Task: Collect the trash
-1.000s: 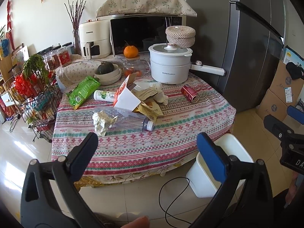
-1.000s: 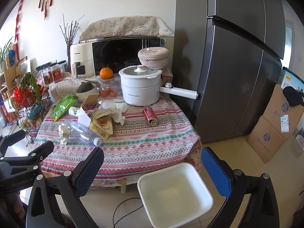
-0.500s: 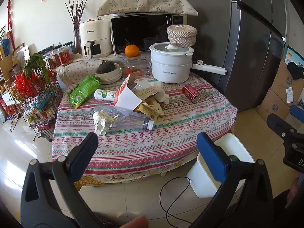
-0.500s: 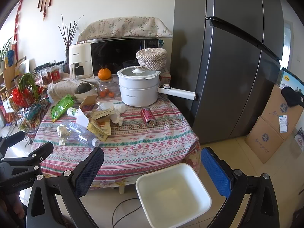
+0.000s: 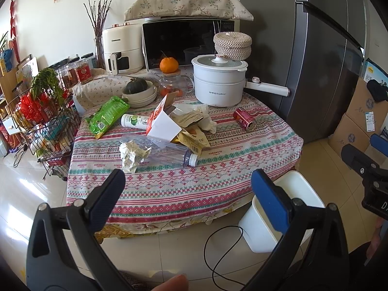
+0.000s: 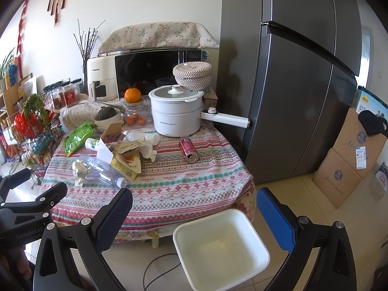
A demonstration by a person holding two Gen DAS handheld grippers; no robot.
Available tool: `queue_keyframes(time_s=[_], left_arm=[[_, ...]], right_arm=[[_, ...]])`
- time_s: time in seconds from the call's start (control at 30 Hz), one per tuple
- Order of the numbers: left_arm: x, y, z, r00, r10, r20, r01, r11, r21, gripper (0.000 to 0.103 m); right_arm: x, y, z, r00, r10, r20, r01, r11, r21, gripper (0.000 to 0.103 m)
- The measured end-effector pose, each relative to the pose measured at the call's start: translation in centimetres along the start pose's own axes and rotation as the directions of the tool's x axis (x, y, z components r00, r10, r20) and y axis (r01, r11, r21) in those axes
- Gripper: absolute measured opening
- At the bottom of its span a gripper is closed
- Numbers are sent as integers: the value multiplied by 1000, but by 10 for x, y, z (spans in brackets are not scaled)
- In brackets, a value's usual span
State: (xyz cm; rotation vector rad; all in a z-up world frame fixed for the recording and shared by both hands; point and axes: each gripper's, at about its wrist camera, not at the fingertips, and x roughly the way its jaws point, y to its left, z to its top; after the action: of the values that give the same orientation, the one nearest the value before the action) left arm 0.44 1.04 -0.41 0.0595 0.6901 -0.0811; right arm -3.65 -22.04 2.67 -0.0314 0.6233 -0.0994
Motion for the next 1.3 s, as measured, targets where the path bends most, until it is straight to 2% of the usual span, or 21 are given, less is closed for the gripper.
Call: queue_keyframes(time_s=[0.53,0.83,0.93,1.0,1.07,1.2,1.3], left_arm=[[2,4,4,1000,12,-6,-12,1000,-9,103],[13,15,20,999,36,-4,-36,999,-11,103],[23,27,30,998,57,-2,-57,998,-9,103],[34,40,37,999,29,-28,-30,999,-30,103],[55,53,47,995,-17,-97,12,999,-47,103],[104,77,58,974,-52,-222,18,988,-153,103],[139,89,56,955,-98,-280,23,966,-257,102]], right_arm=[[3,1,2,1000,-6,-10,6,1000,3,103],[10,6,8,1000,-17,-21,17,1000,-3,103],[24,7,13,996,45,-73,-45,999,-9,103],[39,8,17,989,80,-124,-82,997,-11,103],[58,10,22,979,108,-173,-114,993,-23,103],[102,12,31,942,174,-287,-175,984,22,103],[128,12,30,931,170,-323,-162,985,51,103]])
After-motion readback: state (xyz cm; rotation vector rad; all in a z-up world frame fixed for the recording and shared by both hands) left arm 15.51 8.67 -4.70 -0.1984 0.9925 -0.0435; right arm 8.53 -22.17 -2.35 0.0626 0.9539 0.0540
